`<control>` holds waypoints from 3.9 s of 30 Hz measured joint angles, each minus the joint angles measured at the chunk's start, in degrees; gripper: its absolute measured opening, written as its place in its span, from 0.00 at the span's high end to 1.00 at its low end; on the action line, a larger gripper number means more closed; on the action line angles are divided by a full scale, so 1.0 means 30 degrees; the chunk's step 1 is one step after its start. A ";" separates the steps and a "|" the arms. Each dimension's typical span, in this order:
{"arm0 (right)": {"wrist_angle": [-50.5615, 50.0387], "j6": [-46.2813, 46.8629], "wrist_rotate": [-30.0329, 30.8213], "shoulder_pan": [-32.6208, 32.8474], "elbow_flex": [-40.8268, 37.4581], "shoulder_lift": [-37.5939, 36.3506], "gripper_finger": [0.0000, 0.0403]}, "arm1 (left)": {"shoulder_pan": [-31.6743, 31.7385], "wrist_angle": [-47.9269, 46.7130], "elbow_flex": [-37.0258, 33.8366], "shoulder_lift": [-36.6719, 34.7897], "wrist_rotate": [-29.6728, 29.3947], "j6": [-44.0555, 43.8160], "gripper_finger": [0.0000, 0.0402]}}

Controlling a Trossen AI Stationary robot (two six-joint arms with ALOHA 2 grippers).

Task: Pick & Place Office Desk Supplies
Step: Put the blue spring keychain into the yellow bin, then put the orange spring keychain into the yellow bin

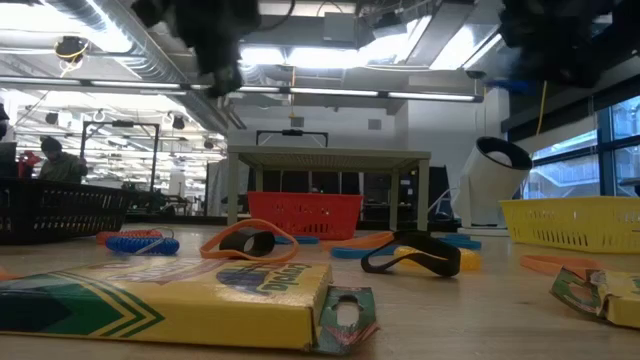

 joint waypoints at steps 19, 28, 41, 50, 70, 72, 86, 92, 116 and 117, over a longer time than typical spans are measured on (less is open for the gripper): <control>0.1214 0.2678 -0.2931 0.0306 -0.5752 -0.0102 0.97 | -0.3281 -0.2509 -0.3465 0.0029 -0.5748 0.1850 0.73; 0.1127 0.2744 -0.3080 0.0080 -0.6102 -0.0098 0.97 | -0.5948 -0.1455 -0.5530 0.0112 -0.8810 0.2599 0.73; 0.0368 0.3510 -0.3025 -0.0517 -0.6109 0.0115 0.97 | -0.7842 0.0129 -0.5603 0.2178 -1.0014 0.3557 0.73; 0.0364 0.3587 -0.3049 -0.0517 -0.6109 0.1385 0.96 | -0.8196 0.1124 -0.5597 0.4262 -1.0048 0.3847 0.74; 0.0371 0.3192 -0.2669 -0.0517 -0.6109 0.1676 0.51 | -0.8393 0.1451 -0.5581 0.4976 -1.0316 0.3803 0.77; 0.0371 0.3194 -0.2663 -0.0517 -0.6109 0.1676 0.47 | -0.8387 0.1469 -0.5581 0.4991 -1.0322 0.3827 0.78; 0.0768 0.3325 -0.2503 -0.0517 -0.6109 0.1676 0.44 | -0.8364 0.1667 -0.5581 0.4878 -0.9438 0.2204 0.99; 0.1187 0.3246 -0.2484 -0.0517 -0.5959 0.1676 0.44 | -0.8418 0.1498 -0.5661 0.3663 -0.8613 0.0924 0.99; 1.3240 -0.9425 -0.1658 0.1223 0.0764 0.3151 0.48 | -0.3941 1.1152 -0.5581 -0.4980 -0.7994 -0.6290 1.00; 1.3645 -1.0078 -0.1656 0.1322 0.0976 0.3539 0.49 | -0.3691 1.1702 -0.5581 -0.4994 -0.7671 -0.6517 1.00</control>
